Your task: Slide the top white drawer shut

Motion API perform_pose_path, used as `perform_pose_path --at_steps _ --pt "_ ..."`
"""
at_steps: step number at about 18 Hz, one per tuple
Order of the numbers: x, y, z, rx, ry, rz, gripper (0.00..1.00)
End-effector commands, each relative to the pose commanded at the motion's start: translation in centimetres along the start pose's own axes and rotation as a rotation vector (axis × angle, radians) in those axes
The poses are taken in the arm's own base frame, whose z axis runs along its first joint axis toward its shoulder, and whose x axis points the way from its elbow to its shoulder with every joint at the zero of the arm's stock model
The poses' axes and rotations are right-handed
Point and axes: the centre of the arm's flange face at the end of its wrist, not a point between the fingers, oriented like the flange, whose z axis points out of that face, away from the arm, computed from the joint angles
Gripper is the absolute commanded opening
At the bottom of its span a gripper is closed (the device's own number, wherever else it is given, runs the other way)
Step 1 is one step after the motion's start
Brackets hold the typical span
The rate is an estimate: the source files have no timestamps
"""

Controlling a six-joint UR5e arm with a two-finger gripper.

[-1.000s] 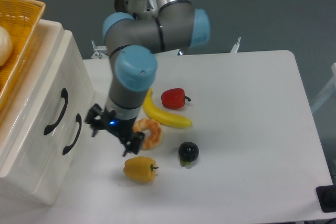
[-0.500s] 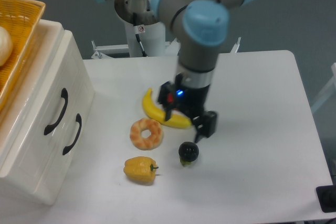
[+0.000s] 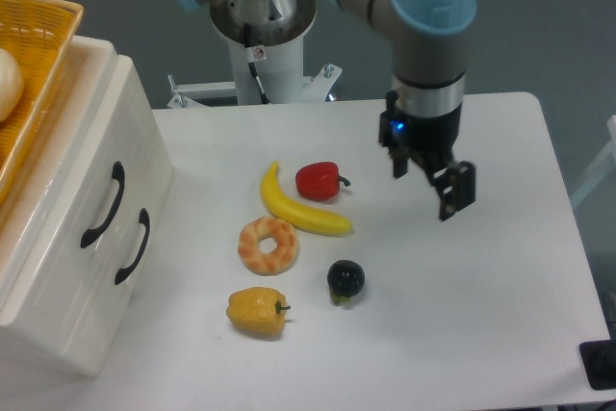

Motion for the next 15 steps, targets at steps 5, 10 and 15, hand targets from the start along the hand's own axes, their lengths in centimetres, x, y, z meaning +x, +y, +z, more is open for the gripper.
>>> perform_pose_path --at_steps 5,10,15 --pt "2.1 1.8 -0.3 0.016 0.124 -0.043 1.0" --pt "3.3 3.7 0.4 0.062 0.214 0.039 1.0" --pt "3.8 6.2 0.6 0.099 0.207 0.098 1.0"
